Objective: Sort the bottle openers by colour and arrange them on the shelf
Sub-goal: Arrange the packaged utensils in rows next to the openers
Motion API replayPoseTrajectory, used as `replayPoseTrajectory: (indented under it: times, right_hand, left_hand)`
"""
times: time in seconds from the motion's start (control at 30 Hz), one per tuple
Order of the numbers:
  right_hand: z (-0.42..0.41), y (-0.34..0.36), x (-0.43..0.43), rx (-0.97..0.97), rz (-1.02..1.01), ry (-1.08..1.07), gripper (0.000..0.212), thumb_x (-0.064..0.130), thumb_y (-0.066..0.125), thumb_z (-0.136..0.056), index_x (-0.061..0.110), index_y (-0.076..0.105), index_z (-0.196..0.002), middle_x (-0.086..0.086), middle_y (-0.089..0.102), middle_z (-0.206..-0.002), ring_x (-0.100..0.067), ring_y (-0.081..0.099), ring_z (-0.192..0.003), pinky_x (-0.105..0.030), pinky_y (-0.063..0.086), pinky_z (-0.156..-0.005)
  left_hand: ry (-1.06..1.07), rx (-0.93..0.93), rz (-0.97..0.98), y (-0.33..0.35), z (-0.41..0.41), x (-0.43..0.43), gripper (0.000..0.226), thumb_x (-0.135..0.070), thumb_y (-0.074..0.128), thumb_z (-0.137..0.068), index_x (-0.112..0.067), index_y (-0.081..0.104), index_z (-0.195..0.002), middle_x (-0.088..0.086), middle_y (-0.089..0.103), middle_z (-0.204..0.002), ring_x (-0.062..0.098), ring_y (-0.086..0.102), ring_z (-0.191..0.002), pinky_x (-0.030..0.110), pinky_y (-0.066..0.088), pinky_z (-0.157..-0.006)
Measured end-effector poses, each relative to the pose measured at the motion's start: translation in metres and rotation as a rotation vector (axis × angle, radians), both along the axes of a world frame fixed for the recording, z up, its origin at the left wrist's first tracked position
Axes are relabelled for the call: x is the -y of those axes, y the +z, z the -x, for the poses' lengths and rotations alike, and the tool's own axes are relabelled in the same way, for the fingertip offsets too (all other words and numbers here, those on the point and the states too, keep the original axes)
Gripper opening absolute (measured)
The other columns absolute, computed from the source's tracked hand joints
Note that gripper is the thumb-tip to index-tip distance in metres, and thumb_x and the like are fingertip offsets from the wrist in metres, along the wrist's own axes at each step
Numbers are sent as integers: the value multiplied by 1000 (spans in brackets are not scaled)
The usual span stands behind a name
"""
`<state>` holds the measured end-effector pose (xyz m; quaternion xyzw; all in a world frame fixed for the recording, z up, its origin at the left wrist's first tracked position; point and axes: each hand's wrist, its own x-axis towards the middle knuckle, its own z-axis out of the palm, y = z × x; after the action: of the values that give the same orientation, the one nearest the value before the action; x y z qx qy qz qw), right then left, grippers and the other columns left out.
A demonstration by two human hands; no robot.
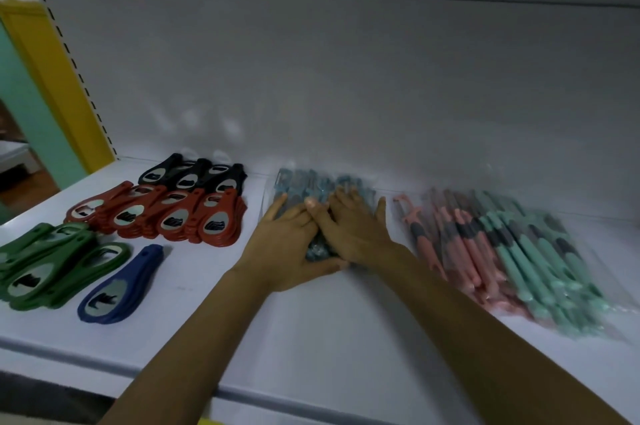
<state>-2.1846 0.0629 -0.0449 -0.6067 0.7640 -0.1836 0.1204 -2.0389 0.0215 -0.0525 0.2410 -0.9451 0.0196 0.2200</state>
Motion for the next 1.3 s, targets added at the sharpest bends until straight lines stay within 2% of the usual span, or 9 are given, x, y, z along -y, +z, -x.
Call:
replayPoseTrajectory:
  times: [0.1,0.17,0.27,0.4,0.57,0.7,0.8,1.0,1.3]
  right_hand:
    - [1,16,1,83,-42,25,86,76,6,-84,23,32,-146,-3,18,-158,-20,5,-147,-50,-6,-114]
    - [6,22,-10,211,153,14,65,63,23,-93,15,59,-118,-8,54,-130,-25,42,-129,-41,23,-109]
    - [18,26,-44,214,390,23,40,38,38,-100,9,66,-101,-8,66,-105,-23,58,-102,-34,41,-93]
    - [45,36,-95,99,501,28,24,12,48,-95,5,68,-106,-13,68,-106,-29,60,-100,-35,44,-89]
    - [96,46,-136,-356,359,-290,40,38,38,-95,20,57,-126,-8,55,-133,-27,43,-129,-46,21,-108]
    - [147,35,-162,-252,-35,-556,70,67,33,-88,35,18,-149,-7,7,-160,-33,4,-146,-68,3,-108]
    - [170,23,-179,35,-78,-528,73,68,37,-87,31,22,-148,-9,22,-156,-33,19,-142,-61,21,-110]
    - [202,29,-193,87,75,-625,62,53,53,-83,10,44,-127,-16,50,-129,-36,49,-116,-49,43,-97]
    - [247,28,-224,121,126,-592,63,48,73,-72,10,47,-114,-8,56,-110,-22,53,-89,-27,41,-69]
  left_hand:
    - [4,57,-58,14,0,-5,82,-73,22,-79,-25,34,-144,-6,41,-146,10,30,-137,45,11,-117]
    - [6,106,-69,28,1,-5,75,-71,10,-80,-32,44,-135,-9,49,-138,8,36,-131,46,11,-115]
    - [31,63,21,47,13,-13,74,-63,2,-84,-30,57,-121,-10,58,-125,11,43,-123,41,13,-113]
    - [-122,-200,39,51,56,-51,58,-51,25,-91,-15,63,-117,2,62,-121,21,54,-113,30,35,-97]
    - [-124,-485,-563,30,131,-96,50,-49,36,-95,-19,49,-133,3,48,-136,15,43,-125,19,29,-103]
    - [36,-146,-753,7,179,-105,55,-53,30,-96,-33,26,-146,6,17,-157,28,10,-145,42,12,-117]
    - [35,-70,-687,-3,200,-115,54,-53,24,-97,-37,17,-148,4,2,-159,25,-8,-145,44,-2,-118]
    - [23,35,-556,-1,242,-139,48,-40,20,-101,-30,20,-148,5,4,-159,31,-9,-144,47,-9,-115]
    - [35,126,-577,7,270,-158,47,-48,25,-97,-48,19,-144,-1,-1,-159,38,-12,-142,52,2,-114]
